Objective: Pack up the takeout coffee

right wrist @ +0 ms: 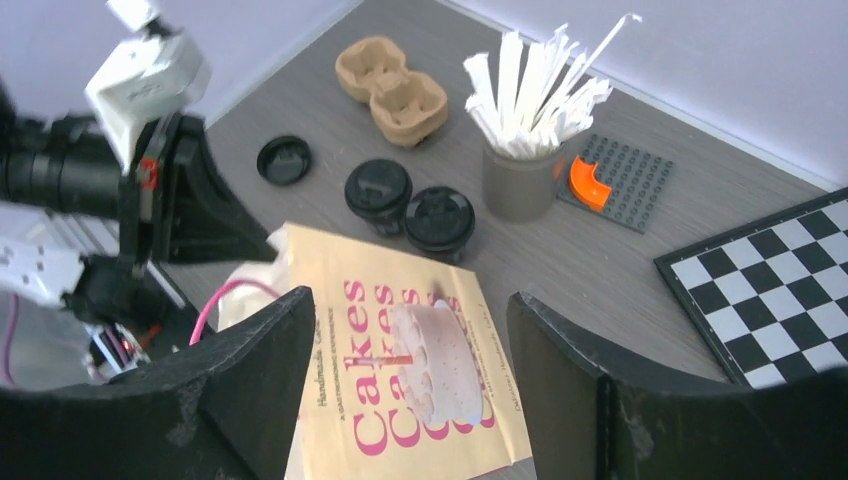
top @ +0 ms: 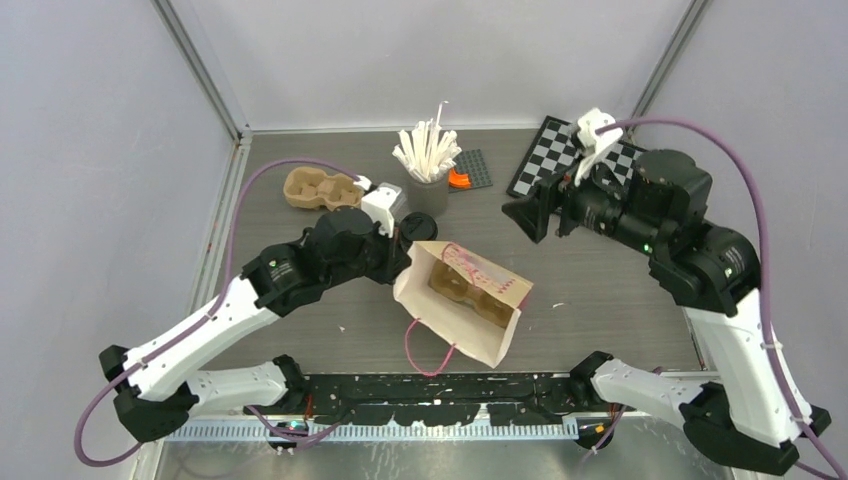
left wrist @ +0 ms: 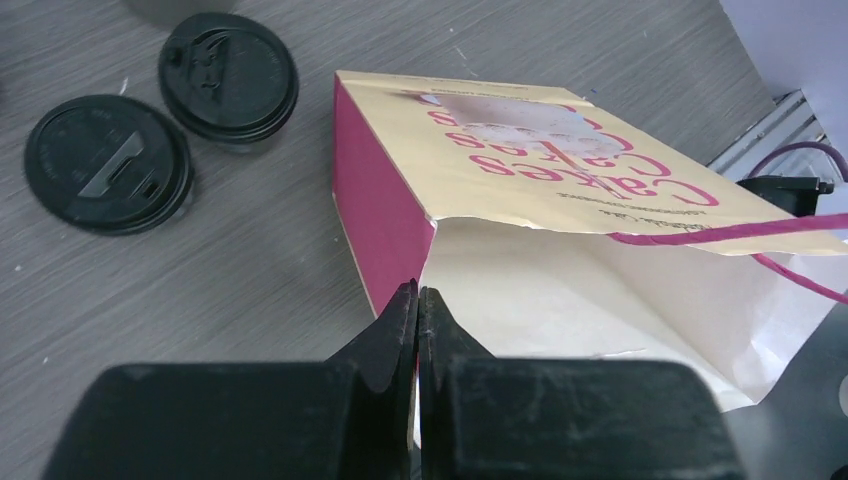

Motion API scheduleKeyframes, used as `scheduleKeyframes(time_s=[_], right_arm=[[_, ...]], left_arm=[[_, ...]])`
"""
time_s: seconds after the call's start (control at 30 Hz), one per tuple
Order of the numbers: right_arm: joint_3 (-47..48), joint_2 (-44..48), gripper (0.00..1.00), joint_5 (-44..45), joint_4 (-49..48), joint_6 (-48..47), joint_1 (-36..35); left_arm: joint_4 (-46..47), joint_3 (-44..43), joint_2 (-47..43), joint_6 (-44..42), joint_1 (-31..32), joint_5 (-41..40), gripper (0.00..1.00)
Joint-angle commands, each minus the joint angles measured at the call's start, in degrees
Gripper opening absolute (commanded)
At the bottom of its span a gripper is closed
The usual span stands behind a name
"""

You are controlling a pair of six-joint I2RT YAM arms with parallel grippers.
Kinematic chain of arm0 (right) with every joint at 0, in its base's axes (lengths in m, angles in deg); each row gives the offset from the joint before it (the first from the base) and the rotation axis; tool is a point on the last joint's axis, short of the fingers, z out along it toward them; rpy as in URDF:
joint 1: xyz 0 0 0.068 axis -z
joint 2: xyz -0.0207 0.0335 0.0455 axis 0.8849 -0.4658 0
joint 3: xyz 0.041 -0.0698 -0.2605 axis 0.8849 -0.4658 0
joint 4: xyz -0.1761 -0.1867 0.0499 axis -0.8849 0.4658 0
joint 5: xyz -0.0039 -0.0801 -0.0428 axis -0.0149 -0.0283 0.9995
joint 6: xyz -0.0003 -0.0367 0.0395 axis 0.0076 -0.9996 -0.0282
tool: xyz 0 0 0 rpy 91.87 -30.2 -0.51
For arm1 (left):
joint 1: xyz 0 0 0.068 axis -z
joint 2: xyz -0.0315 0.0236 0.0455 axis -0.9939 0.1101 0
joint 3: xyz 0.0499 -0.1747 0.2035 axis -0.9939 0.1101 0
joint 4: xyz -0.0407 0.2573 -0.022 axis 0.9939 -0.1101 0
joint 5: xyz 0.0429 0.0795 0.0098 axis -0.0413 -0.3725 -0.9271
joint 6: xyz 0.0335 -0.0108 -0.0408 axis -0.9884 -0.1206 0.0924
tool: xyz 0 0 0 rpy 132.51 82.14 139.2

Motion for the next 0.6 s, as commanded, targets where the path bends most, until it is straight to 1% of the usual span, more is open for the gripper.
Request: scheduleKeyframes(time_s=[0.0, 0.2, 0.23, 0.27, 0.3, 0.43, 0.57], right_arm=[[7.3, -7.9, 0.75, 6.0, 0.2, 7.6, 0.0], [10.8, -20.8, 0.75, 7.8, 2.4, 6.5, 0.4], [11.3, -22.8, 0.82, 7.6, 2.1, 6.1, 0.4], [11.6, -24.5, 0.87, 7.4, 1.6, 5.6, 0.4], [11.8, -26.1, 0.88, 7.0, 1.0, 5.3, 0.4], [10.4, -30.7, 0.88, 5.7, -2.4, 4.0, 0.3], [6.3, -33.0, 0.85, 4.1, -7.2, 2.2, -0.7]], left_arm=[[-5.0, -3.0, -3.5, 2.1, -0.6, -2.1, 0.0], [-11.1, -3.7, -6.5, 4.5, -0.6, -2.0, 0.0], [-12.1, -3.5, -7.3, 4.4, -0.6, -1.9, 0.0], [-13.0, -3.3, -8.2, 3.9, -0.6, -1.5, 0.0], [-13.9, -2.9, -9.2, 3.3, -0.6, -1.2, 0.0], [-18.0, -2.0, -13.2, 2.0, -0.6, -1.0, 0.0], [-20.6, -0.4, -17.0, 1.6, -0.6, -1.2, 0.0]])
